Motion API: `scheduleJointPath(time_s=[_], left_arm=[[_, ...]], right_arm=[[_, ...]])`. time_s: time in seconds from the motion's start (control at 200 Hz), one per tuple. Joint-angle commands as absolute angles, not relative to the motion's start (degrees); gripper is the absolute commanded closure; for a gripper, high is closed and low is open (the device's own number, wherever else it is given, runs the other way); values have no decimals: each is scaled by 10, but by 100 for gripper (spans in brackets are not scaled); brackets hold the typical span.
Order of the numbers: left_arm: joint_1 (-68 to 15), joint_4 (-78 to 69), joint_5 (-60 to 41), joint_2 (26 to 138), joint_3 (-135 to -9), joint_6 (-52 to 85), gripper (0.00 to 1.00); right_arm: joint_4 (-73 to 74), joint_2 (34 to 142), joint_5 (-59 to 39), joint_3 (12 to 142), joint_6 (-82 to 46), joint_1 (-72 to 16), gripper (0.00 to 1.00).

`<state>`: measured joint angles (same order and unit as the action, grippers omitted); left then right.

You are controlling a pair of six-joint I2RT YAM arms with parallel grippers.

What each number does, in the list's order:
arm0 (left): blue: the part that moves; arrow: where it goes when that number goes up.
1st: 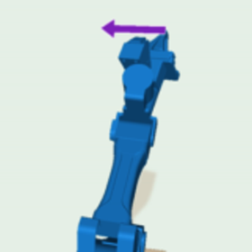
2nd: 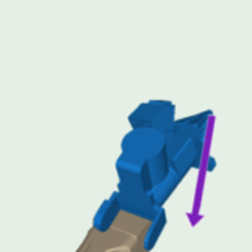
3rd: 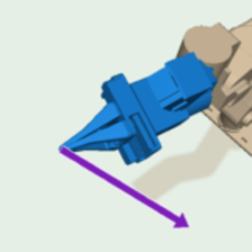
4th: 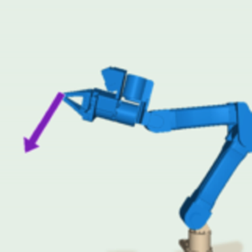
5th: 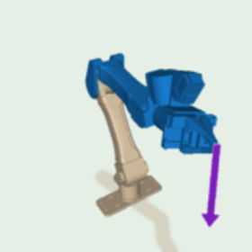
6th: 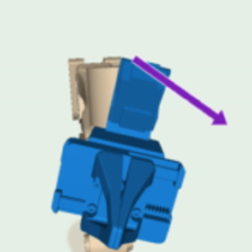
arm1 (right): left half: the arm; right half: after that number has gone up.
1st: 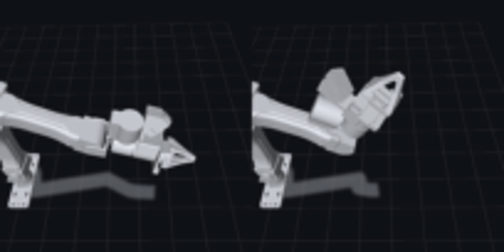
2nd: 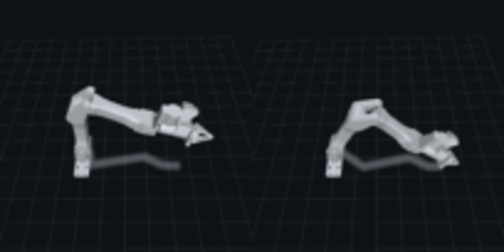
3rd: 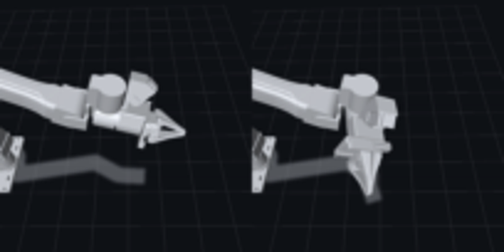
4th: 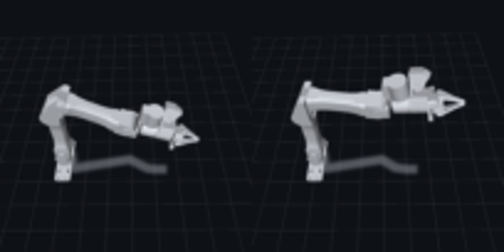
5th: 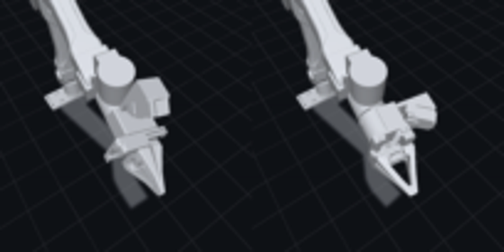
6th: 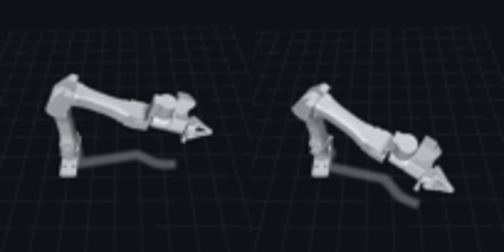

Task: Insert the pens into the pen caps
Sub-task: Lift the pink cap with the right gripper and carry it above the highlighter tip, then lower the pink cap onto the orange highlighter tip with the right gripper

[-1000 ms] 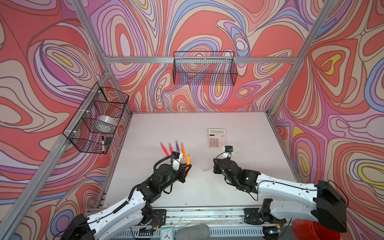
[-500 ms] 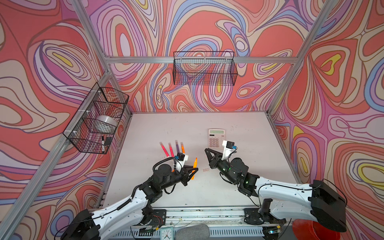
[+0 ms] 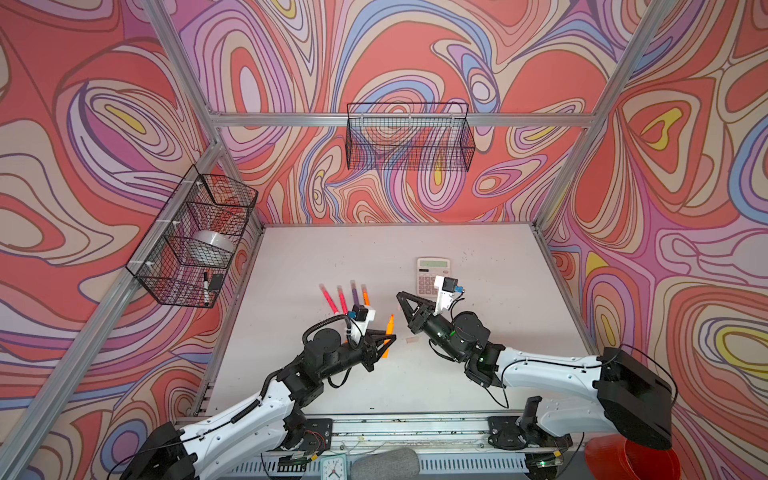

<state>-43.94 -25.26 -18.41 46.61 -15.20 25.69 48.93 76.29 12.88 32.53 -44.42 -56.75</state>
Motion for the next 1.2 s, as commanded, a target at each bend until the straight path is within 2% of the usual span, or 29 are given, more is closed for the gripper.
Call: scheduleJointPath(time_s=[0.0,0.756,1.197], left_arm=[[-442,-283,-182,469,-147,256,100],[-443,-274,-141,454,-149,253,100],[-442,-281,-150,440,-141,256,100]], right_arm=[[513,776,116,339,-450,-572,100],[538,813,97,340,-470,-588,100],[529,832,123,354,-461,-588,100]])
